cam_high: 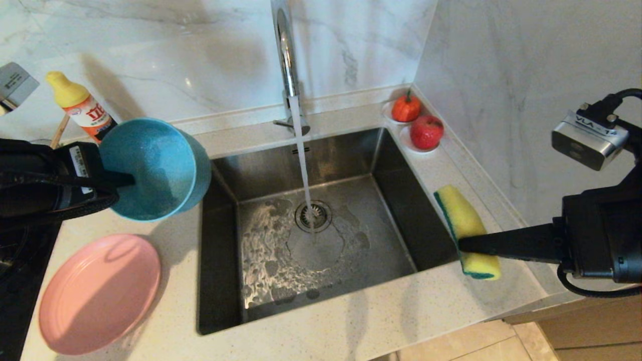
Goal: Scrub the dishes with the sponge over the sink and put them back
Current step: Place the bowl on the table
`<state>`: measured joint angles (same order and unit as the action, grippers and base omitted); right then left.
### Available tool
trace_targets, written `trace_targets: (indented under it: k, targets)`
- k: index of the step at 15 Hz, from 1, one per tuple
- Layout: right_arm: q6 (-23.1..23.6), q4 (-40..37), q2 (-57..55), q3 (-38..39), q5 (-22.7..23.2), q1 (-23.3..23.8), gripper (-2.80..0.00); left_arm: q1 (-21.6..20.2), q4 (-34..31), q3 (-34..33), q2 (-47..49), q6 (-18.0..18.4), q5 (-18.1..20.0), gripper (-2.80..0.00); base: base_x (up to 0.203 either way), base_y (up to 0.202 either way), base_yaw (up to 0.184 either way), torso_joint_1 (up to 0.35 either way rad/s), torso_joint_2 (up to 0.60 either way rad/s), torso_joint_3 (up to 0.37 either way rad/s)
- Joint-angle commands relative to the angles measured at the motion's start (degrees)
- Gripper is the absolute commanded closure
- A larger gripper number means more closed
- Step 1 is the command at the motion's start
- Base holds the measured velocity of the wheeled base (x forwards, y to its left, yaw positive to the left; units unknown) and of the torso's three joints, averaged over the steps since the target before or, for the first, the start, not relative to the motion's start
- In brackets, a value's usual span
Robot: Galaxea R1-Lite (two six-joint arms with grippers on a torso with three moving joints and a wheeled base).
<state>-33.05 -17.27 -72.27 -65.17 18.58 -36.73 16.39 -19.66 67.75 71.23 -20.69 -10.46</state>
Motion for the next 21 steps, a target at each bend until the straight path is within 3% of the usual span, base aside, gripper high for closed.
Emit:
trace_targets:
  k: [1, 3, 7, 11, 16, 21]
  targets:
    - [-0.2, 0.2, 0.2, 0.8, 0.1, 0.0, 0.0, -4.1, -1.8, 2.0, -0.1, 0.1, 2.2, 0.0, 0.0, 0.0, 0.0, 0.0, 0.0, 0.0]
    - [-0.2, 0.3, 0.0, 1.4, 0.1, 0.0, 0.0, -8.4, -2.2, 3.8, 0.5, 0.5, 5.9, 0.0, 0.0, 0.0, 0.0, 0.0, 0.0, 0.0]
    - [0.0, 0.3, -0.2, 1.5, 0.1, 0.1, 0.0, -14.3, -2.6, 8.1, 3.9, 0.6, 8.1, 0.0, 0.0, 0.0, 0.0, 0.0, 0.0, 0.0]
    - [1.2, 0.4, -0.6, 2.4, 0.1, 0.9, 0.0, -21.0, -4.2, 9.2, 5.7, 2.1, 12.9, 0.0, 0.0, 0.0, 0.0, 0.0, 0.0, 0.0]
    - [1.2, 0.4, -0.7, 3.5, 0.1, 1.0, 0.0, -30.6, -5.5, 10.8, 7.8, 2.5, 13.9, 0.0, 0.0, 0.0, 0.0, 0.0, 0.0, 0.0]
    - [1.2, 0.4, -1.3, 3.5, 0.1, 1.2, 0.0, -42.4, -6.7, 11.1, 9.6, 2.5, 17.4, 0.0, 0.0, 0.0, 0.0, 0.0, 0.0, 0.0]
